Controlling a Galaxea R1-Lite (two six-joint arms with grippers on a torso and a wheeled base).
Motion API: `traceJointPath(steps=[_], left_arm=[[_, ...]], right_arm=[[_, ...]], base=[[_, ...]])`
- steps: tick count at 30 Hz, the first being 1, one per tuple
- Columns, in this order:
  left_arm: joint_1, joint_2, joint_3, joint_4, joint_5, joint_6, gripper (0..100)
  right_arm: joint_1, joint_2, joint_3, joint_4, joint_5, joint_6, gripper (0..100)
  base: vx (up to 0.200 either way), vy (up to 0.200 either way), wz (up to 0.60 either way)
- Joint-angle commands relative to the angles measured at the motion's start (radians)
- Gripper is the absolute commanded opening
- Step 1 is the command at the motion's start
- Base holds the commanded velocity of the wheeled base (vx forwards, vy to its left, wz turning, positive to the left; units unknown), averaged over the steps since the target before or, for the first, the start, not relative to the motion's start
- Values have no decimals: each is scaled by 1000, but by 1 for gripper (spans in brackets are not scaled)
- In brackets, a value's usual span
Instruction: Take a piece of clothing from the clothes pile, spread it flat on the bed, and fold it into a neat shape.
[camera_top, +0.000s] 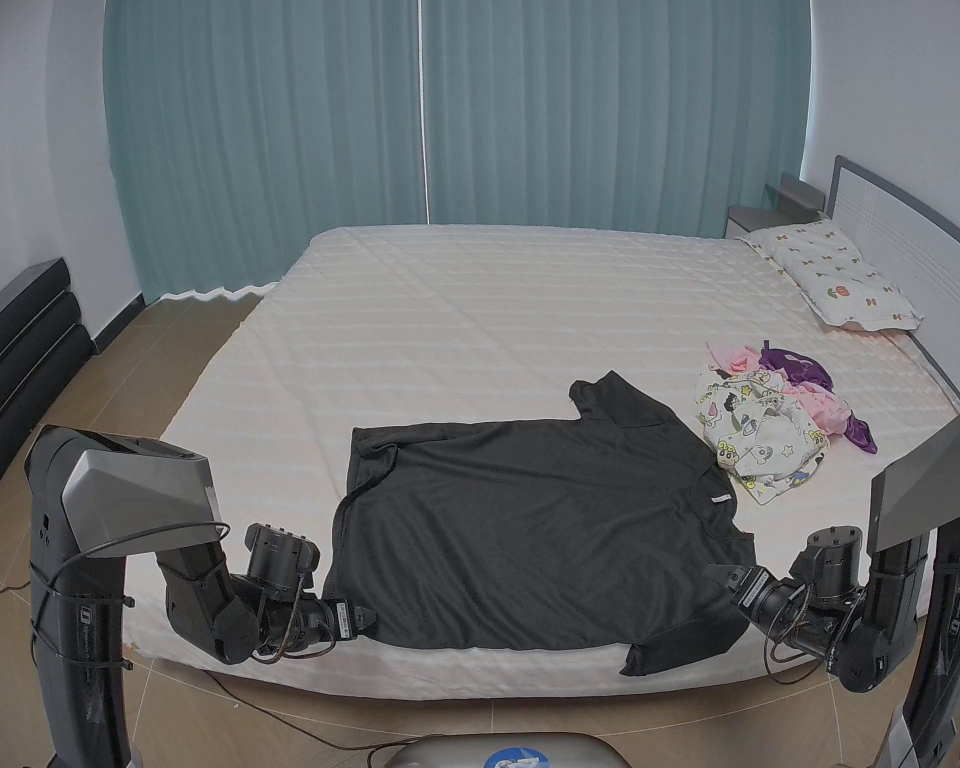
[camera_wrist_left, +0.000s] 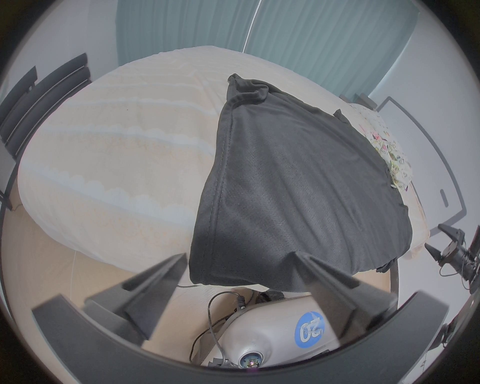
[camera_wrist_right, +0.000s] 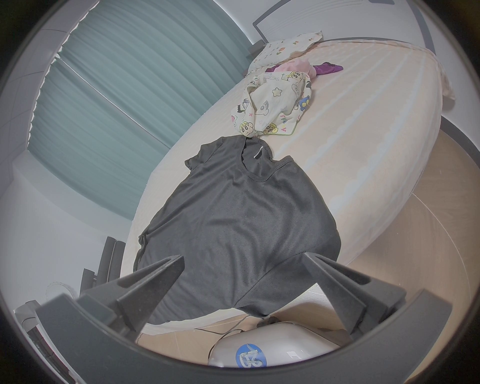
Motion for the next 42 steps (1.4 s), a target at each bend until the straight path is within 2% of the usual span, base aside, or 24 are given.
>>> traceJointPath(steps=[1,5,8,12,17,18,19,21,32,35,42], left_arm=[[1,3,2,0,1,0,0],[-3,-2,30,2,5,-5,0],[-4,-23,83,-9,21,-8,0],[8,-52,80,-9,25,-46,0],[2,-129,43,-6,28,-213,0],[2,-129,43,-6,28,-213,0],[-12,-141,31,-6,21,-290,0],[-24,-141,19,-8,18,-350,0],[-19,-164,10,-28,-10,-542,0],[-13,-175,13,-58,-33,-563,0],[-7,-172,19,-72,-34,-566,0]], right_arm=[[1,4,1,-18,0,0,100],[1,5,4,-18,2,2,100],[1,11,16,-18,35,-3,100],[-1,19,20,-18,63,-4,100],[-29,24,4,-18,66,-35,100],[-29,24,4,-18,66,-35,100],[-48,53,-14,-18,77,-70,100],[-72,76,-40,-18,80,-101,100],[-168,214,-145,-16,85,-225,100],[-179,229,-155,-16,98,-241,100],[-191,278,-246,-16,111,-253,100]], base=[[0,0,0],[0,0,0],[0,0,0],[0,0,0],[0,0,0],[0,0,0],[0,0,0],[0,0,0],[0,0,0],[0,0,0],[0,0,0]])
